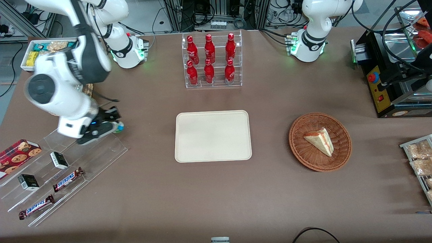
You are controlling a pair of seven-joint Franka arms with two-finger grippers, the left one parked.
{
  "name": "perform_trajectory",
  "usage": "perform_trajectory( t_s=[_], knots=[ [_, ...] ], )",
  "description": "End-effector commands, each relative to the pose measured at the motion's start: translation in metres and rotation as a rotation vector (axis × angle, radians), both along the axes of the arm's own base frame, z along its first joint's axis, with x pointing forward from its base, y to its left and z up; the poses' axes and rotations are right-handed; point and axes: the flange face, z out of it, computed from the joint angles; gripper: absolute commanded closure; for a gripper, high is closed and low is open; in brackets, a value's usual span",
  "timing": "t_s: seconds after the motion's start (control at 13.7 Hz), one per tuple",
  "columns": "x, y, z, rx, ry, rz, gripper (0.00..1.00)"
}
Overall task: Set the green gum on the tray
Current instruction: 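Lift the gum bottle and carry it over the cream tray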
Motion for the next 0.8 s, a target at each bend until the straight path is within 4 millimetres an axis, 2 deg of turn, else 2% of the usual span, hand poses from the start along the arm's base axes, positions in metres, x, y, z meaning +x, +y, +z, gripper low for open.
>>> perform_trajectory(
  t_s=[0.0,0.15,0.22,0.51,0.58,0.73],
  knots=[
    [0.000,0.041,-0.013,0.026,0.043,-0.120,1.00],
    [0.000,0.080,-0.027,0.039,0.065,-0.203,1.00],
    [-0.001,0.107,-0.032,0.036,0.059,-0.217,1.00],
    [-0.015,0.199,-0.067,0.018,0.003,-0.288,1.00],
    [-0.016,0.219,-0.075,0.019,-0.014,-0.313,1.00],
    [-0.011,0.245,-0.098,0.000,-0.019,-0.362,1.00]
  ],
)
